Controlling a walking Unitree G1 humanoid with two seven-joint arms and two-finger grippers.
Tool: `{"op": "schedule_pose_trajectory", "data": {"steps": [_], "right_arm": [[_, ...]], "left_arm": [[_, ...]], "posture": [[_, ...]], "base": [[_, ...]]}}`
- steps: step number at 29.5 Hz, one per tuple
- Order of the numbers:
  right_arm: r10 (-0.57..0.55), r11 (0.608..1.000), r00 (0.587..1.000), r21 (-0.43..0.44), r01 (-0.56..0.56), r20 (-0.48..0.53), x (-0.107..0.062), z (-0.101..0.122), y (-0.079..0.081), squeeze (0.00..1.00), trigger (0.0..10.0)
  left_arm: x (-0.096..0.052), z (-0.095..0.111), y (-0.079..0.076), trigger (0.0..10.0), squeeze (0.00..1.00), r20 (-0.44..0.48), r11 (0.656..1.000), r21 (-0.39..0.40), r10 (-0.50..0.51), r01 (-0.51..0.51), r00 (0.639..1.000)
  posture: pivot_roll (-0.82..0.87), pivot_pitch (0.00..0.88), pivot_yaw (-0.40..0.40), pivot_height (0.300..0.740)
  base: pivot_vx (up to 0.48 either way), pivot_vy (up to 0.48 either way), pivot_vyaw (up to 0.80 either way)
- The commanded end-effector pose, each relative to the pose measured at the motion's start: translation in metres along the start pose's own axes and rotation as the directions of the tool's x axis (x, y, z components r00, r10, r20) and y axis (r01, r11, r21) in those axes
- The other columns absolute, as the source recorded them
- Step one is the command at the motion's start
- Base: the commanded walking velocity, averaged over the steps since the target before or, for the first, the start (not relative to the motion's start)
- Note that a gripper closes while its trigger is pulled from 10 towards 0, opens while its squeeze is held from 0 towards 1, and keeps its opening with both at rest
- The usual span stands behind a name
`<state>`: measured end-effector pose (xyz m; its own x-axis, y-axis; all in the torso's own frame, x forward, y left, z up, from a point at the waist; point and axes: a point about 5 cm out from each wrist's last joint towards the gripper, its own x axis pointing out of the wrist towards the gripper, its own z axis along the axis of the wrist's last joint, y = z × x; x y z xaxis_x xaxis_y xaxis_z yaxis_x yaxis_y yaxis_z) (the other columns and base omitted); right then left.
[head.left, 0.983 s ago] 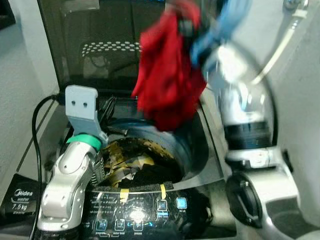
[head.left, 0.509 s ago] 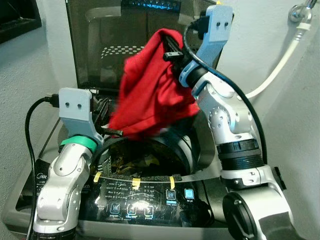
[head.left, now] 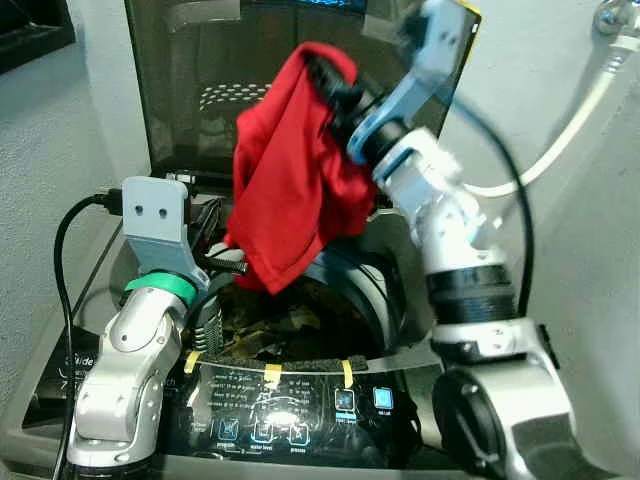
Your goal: Clothes washing
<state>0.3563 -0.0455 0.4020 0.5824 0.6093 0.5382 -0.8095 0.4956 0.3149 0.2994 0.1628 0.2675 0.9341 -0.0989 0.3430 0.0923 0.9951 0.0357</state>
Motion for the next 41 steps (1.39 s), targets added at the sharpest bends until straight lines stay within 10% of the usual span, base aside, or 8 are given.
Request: {"op": "schedule_pose_trajectory", "data": {"steps": [1,3,8,10,13,20,31,41], "right_arm": [[0.104,0.978,0.988,0.167,-0.122,0.112,0.003,0.021,0.017,0.00,10.0],[0.134,0.942,0.966,0.275,-0.193,0.221,0.003,0.041,0.019,0.00,10.0],[0.122,0.976,0.979,0.157,-0.148,0.164,0.002,0.041,0.013,0.00,10.0],[0.072,0.996,0.997,-0.045,-0.071,0.033,0.001,0.028,0.004,0.00,10.0],[-0.059,0.914,0.971,-0.403,-0.040,-0.230,-0.012,0.002,-0.019,0.00,10.0],[-0.112,0.798,0.837,-0.550,-0.245,-0.535,-0.057,-0.005,-0.040,0.00,10.0],[0.040,0.776,0.723,-0.435,-0.457,-0.689,-0.092,-0.001,-0.033,0.00,10.0],[0.150,0.833,0.719,-0.304,-0.461,-0.678,-0.093,-0.012,-0.021,0.02,10.0]], "left_arm": [[-0.001,-0.004,-0.004,10.0,0.00,-0.022,1.000,0.007,-0.021,0.021,1.000],[-0.001,-0.004,-0.005,10.0,0.00,-0.022,1.000,0.011,-0.028,0.029,0.999],[-0.002,-0.005,-0.005,10.0,0.00,-0.028,0.999,0.014,-0.041,0.041,0.999],[-0.003,-0.006,-0.007,10.0,0.00,-0.034,0.998,0.020,-0.063,0.064,0.997],[-0.007,-0.007,-0.012,10.0,0.00,-0.053,0.989,0.038,-0.143,0.145,0.988],[-0.020,-0.002,-0.015,10.0,0.00,-0.090,0.942,0.057,-0.325,0.331,0.941],[-0.034,0.004,-0.017,10.0,0.00,-0.128,0.869,0.077,-0.478,0.489,0.869],[-0.034,0.006,-0.017,10.0,0.00,-0.145,0.851,0.070,-0.508,0.521,0.849]], "posture": [[0.02,0.035,-0.031,0.740],[0.02,0.038,-0.025,0.740],[0.02,0.039,-0.022,0.740],[0.02,0.042,-0.021,0.740],[0.02,0.048,-0.009,0.740],[0.03,0.051,0.015,0.740],[0.04,0.059,0.019,0.740],[0.04,0.063,0.031,0.740]], "base": [[0.000,0.000,0.00],[0.000,0.000,0.00],[0.000,0.000,0.00],[0.000,0.000,0.00],[0.000,0.000,0.00],[0.000,0.000,0.00],[0.000,0.000,0.00],[0.000,0.000,0.00]]}}
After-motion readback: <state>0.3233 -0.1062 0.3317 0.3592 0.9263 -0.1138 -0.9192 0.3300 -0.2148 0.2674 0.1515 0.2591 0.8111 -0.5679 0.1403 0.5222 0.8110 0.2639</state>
